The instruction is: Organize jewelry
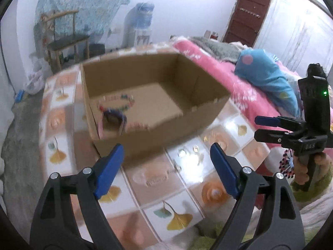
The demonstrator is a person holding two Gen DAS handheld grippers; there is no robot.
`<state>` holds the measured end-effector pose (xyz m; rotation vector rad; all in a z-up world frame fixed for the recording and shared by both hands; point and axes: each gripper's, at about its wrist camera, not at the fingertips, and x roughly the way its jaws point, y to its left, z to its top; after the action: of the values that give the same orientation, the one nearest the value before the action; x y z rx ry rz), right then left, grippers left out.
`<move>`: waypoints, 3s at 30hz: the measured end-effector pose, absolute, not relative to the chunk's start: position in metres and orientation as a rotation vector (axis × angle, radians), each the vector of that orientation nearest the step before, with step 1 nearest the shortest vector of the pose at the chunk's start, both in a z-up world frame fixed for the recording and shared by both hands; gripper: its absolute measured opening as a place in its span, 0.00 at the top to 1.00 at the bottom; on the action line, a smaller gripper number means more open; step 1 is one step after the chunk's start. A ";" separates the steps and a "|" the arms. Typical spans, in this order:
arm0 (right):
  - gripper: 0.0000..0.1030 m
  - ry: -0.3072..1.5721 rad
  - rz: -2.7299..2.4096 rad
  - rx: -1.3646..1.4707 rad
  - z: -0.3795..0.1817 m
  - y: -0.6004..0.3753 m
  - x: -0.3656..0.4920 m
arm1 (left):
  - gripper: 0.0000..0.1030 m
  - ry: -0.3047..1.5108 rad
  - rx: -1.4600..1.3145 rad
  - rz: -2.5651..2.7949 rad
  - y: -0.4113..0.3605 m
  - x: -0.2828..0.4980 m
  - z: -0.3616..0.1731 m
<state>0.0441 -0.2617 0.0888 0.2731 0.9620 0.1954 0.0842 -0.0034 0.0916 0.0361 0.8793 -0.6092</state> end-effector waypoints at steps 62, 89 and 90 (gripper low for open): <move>0.19 1.091 0.190 0.309 0.006 -0.233 0.070 | 0.98 0.907 0.245 -0.537 -0.037 0.069 -0.016; 0.29 1.056 0.226 0.146 -0.004 -0.184 0.118 | 0.69 0.899 0.156 -0.588 -0.016 0.070 -0.017; 0.33 1.057 0.225 0.144 -0.004 -0.183 0.120 | 0.69 0.897 0.160 -0.588 -0.017 0.069 -0.017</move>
<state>0.1196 -0.1825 -0.0041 0.1445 1.0568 0.2253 0.0687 -0.0166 -0.0167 0.1600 0.8967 -0.5879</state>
